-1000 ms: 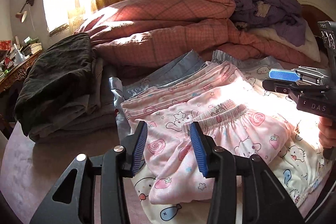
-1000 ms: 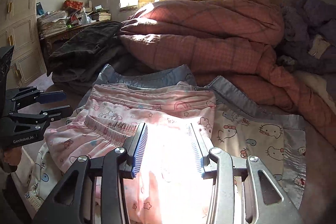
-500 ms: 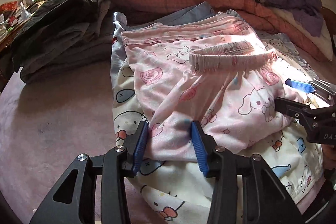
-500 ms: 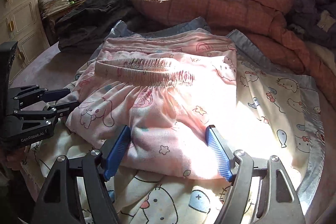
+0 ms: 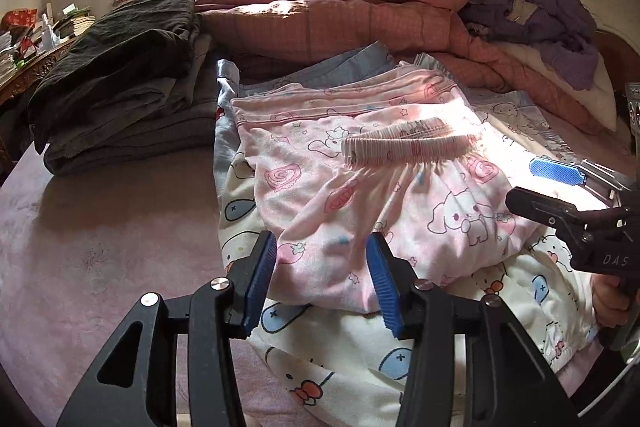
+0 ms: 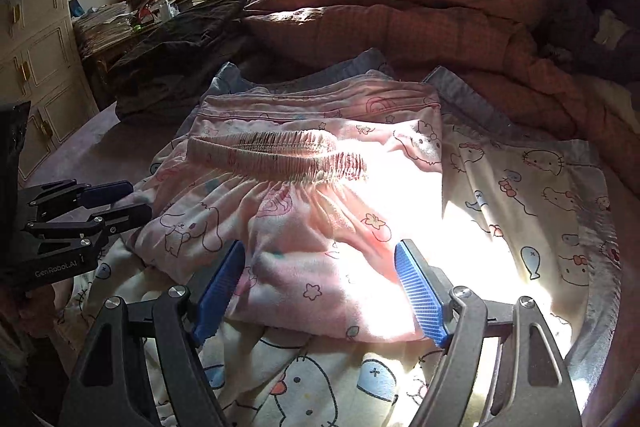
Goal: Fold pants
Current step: 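Open both tools and pull them back from the folded pink pants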
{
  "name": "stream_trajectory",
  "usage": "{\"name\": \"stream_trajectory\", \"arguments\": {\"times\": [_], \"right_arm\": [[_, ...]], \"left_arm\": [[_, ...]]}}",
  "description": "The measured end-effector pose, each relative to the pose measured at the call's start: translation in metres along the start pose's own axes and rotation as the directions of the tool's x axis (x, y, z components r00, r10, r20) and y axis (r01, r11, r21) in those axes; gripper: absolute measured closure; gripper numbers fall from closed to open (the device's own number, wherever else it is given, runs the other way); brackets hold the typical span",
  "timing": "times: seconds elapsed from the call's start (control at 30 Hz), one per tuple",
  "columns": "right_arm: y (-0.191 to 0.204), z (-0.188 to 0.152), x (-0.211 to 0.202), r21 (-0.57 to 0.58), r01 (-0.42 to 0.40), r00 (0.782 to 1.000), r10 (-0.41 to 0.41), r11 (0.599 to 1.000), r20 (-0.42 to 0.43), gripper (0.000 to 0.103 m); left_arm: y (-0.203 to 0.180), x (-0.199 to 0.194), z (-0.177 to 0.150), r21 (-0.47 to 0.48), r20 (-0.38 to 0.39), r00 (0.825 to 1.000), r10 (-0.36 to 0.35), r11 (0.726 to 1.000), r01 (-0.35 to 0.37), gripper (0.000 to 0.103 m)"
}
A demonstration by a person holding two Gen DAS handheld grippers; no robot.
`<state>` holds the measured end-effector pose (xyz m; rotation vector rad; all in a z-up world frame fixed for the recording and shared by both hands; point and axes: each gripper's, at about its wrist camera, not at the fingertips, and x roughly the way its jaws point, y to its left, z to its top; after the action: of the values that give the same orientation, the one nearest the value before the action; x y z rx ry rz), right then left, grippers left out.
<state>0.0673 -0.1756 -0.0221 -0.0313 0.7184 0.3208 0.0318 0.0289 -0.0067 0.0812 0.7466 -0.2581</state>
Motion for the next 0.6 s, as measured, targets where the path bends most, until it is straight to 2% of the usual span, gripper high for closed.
{"name": "stream_trajectory", "arguments": {"times": [0.13,0.2,0.23,0.3,0.37,0.4,0.5,0.6], "right_arm": [[0.005,0.002,-0.020,-0.014,0.009,0.996,-0.008,1.000,0.089,0.024],[0.007,0.002,-0.031,-0.020,0.010,0.990,-0.007,1.000,0.138,0.017],[0.007,0.003,-0.036,-0.022,0.009,0.986,-0.006,1.000,0.164,0.017],[0.008,0.004,-0.044,-0.027,0.020,0.976,-0.013,0.999,0.218,0.017],[0.011,0.005,-0.053,-0.043,0.028,0.965,-0.016,0.999,0.261,0.017],[0.013,0.005,-0.057,-0.050,0.034,0.960,-0.018,0.998,0.280,0.016],[0.016,0.004,-0.068,-0.062,0.061,0.939,-0.036,0.996,0.342,0.001],[0.019,0.003,-0.078,-0.061,0.084,0.918,-0.054,0.995,0.394,0.001]], "left_arm": [[-0.001,-0.023,0.004,0.009,0.123,0.992,0.018,1.000,-0.019,0.044],[-0.002,-0.033,0.004,0.014,0.184,0.982,0.034,0.999,-0.038,0.031],[-0.003,-0.039,0.005,0.014,0.225,0.973,0.045,0.999,-0.049,0.027],[-0.004,-0.048,0.005,0.015,0.290,0.955,0.064,0.997,-0.072,0.009],[-0.004,-0.058,0.005,0.011,0.353,0.932,0.080,0.996,-0.090,0.000],[-0.004,-0.062,0.005,0.008,0.378,0.922,0.085,0.995,-0.096,0.000],[-0.005,-0.072,0.004,0.009,0.448,0.888,0.108,0.992,-0.125,0.000],[-0.008,-0.078,0.002,0.013,0.490,0.863,0.127,0.988,-0.153,0.000]]}}
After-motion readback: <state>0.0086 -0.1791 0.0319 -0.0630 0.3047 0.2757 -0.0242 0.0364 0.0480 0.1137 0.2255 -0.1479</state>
